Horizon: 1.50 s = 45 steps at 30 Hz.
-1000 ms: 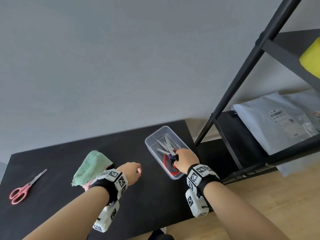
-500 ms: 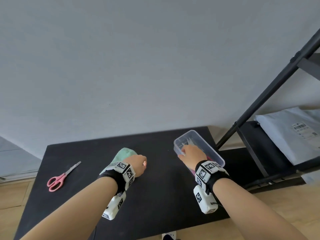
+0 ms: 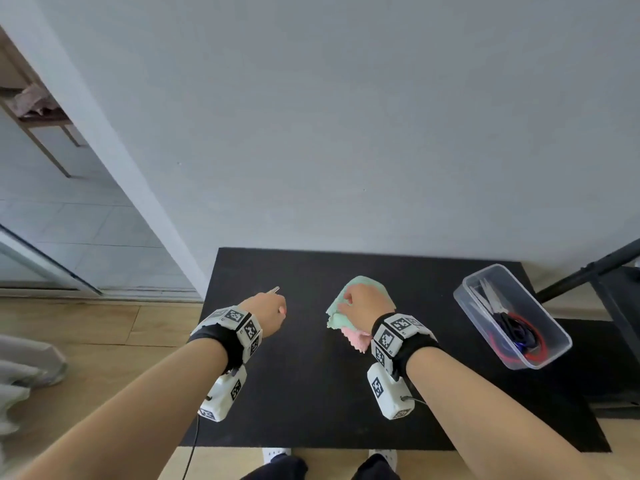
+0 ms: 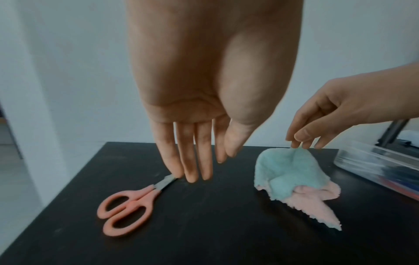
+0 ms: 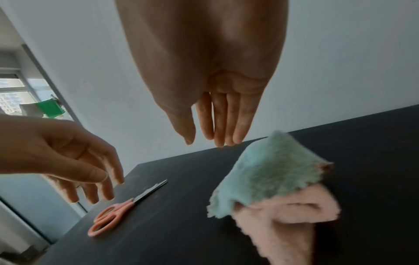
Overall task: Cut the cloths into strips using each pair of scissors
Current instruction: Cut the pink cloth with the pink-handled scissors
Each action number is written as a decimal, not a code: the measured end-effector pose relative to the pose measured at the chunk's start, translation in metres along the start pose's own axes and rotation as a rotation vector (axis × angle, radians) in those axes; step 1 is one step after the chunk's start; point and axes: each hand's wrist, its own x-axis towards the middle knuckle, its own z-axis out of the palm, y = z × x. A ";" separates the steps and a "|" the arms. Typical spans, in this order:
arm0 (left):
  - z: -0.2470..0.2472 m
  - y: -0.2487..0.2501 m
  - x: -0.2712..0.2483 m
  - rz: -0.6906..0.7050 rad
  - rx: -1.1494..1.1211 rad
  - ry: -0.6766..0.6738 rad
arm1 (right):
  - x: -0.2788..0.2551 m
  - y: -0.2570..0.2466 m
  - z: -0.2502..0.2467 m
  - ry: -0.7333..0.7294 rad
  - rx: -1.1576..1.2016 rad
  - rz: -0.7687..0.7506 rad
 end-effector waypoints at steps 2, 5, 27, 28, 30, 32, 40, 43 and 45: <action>0.001 -0.025 -0.008 -0.038 -0.033 0.020 | 0.005 -0.025 0.013 -0.025 0.010 -0.007; 0.007 -0.056 -0.016 -0.085 -0.092 0.042 | 0.011 -0.056 0.034 -0.037 0.016 -0.031; 0.049 -0.133 0.037 -0.249 -0.552 0.207 | 0.078 -0.137 0.131 -0.151 0.219 0.034; 0.050 -0.132 0.040 -0.254 -0.556 0.212 | 0.081 -0.136 0.134 -0.144 0.236 0.050; 0.051 -0.131 0.044 -0.265 -0.580 0.212 | 0.085 -0.135 0.138 -0.132 0.278 0.082; 0.053 -0.131 0.048 -0.279 -0.654 0.199 | 0.086 -0.133 0.141 -0.127 0.324 0.108; 0.052 -0.120 0.047 -0.283 -1.161 0.033 | 0.083 -0.117 0.135 -0.106 0.453 0.084; 0.047 -0.112 0.042 -0.273 -1.264 0.014 | 0.079 -0.109 0.129 -0.078 0.518 0.069; 0.041 -0.104 0.038 -0.248 -1.326 0.012 | 0.076 -0.104 0.122 -0.054 0.589 0.056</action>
